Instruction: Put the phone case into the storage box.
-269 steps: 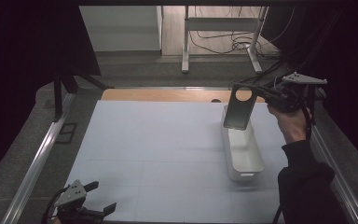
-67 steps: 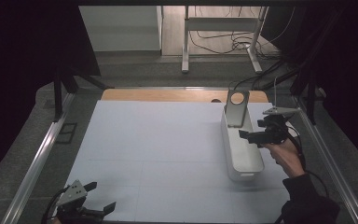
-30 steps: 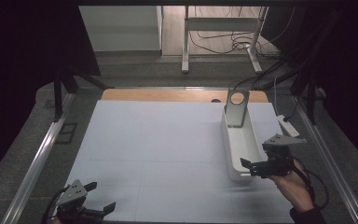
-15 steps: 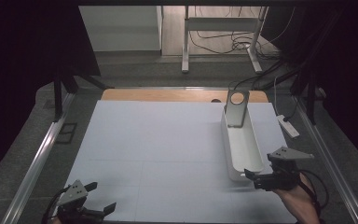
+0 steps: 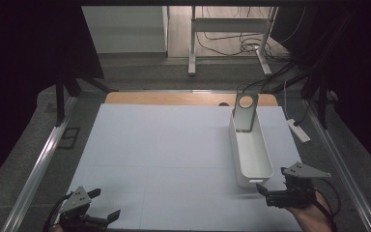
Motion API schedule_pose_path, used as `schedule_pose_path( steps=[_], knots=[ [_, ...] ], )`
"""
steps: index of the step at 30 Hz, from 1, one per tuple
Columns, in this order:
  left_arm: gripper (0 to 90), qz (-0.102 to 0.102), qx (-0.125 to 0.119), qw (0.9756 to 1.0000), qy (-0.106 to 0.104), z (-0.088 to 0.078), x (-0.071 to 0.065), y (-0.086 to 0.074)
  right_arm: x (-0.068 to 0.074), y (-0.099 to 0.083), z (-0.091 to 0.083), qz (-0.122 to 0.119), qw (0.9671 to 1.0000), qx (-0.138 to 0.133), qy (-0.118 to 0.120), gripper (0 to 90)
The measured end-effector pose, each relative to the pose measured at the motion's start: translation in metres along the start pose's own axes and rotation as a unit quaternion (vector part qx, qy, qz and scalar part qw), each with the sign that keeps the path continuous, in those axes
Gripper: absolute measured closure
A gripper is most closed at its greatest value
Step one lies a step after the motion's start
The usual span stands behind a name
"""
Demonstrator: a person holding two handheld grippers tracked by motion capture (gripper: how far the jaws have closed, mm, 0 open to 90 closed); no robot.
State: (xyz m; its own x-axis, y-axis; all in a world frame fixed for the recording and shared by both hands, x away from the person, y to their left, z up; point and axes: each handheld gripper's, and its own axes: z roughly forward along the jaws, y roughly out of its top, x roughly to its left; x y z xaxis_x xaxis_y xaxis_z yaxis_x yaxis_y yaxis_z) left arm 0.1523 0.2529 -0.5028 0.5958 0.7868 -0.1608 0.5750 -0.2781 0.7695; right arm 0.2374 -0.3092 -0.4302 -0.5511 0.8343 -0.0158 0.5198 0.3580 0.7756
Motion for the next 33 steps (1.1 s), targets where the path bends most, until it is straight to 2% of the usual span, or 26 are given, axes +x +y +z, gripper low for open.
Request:
schedule_pose_path(
  steps=[10,18,28,33],
  knots=[
    [0.0,0.001,-0.001,1.0000,0.004,0.000,-0.001,0.000,0.003,-0.013,-0.004,0.007,1.0000,0.004,0.001,0.0],
    [0.0,0.000,-0.002,1.0000,0.007,0.000,-0.001,0.000,0.006,-0.023,-0.005,0.002,0.9999,0.010,0.000,0.0],
    [0.0,-0.004,-0.004,0.9999,0.010,-0.001,-0.001,0.000,0.006,-0.039,-0.006,0.007,0.9997,0.022,-0.011,0.0],
    [0.0,-0.005,-0.005,0.9999,0.012,-0.001,-0.001,0.000,0.008,-0.045,-0.005,0.001,0.9993,0.033,-0.017,0.0]
  ],
)
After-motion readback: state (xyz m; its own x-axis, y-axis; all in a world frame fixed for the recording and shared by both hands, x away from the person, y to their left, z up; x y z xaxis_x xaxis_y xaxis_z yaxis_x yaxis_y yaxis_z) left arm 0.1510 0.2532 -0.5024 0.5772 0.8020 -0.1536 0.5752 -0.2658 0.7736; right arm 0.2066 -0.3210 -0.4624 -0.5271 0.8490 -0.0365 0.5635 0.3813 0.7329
